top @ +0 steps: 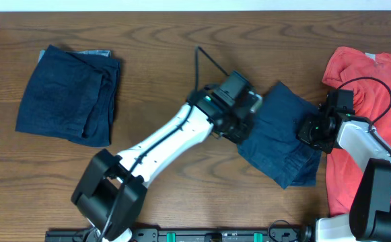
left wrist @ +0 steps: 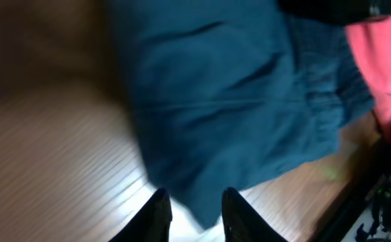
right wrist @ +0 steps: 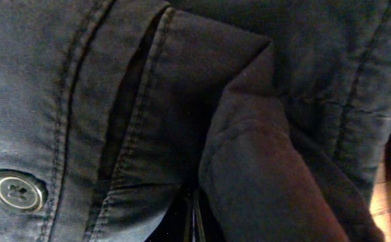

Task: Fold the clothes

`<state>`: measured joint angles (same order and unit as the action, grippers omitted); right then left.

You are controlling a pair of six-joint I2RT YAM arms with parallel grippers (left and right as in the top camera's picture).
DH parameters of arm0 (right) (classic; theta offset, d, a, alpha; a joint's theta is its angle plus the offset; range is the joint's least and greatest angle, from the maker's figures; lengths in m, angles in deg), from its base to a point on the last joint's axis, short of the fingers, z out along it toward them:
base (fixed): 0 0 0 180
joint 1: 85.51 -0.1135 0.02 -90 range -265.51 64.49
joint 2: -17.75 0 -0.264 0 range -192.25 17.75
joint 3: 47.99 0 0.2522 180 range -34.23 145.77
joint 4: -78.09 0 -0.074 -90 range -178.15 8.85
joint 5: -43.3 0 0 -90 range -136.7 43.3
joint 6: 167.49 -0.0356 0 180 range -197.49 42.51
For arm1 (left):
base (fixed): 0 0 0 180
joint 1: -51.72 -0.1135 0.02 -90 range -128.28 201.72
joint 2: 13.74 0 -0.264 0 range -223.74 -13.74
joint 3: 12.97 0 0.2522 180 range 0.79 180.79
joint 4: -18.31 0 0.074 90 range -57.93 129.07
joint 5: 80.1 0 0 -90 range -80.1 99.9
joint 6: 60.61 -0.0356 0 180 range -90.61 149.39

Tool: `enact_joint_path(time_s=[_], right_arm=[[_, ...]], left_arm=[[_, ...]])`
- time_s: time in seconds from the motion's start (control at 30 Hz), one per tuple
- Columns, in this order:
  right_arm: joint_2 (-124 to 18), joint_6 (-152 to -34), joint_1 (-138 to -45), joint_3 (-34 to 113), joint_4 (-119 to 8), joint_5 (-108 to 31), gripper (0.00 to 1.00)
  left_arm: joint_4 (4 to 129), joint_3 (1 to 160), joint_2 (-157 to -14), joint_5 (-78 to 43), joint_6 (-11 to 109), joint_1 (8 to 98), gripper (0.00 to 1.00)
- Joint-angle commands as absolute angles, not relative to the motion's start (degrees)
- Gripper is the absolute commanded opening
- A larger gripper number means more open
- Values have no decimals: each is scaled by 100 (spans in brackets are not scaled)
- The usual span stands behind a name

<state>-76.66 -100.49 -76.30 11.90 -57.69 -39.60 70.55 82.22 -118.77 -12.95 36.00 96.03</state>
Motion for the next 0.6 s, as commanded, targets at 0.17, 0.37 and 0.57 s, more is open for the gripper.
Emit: enact_joint_path(time_s=[0.17, 0.37, 0.57], right_arm=[[-8197, -10051, -7582, 888, -5745, -4347, 6], [-8197, -9927, -7582, 888, -5710, -4345, 7], [-8156, -9343, -7584, 906, -5710, -4052, 14]], left_arm=[[6721, 8163, -13044, -1031, 3393, 9782, 15], [6758, 8163, -13917, -1064, 3417, 9767, 12], [7121, 8259, -13700, -1011, 3414, 9713, 11]])
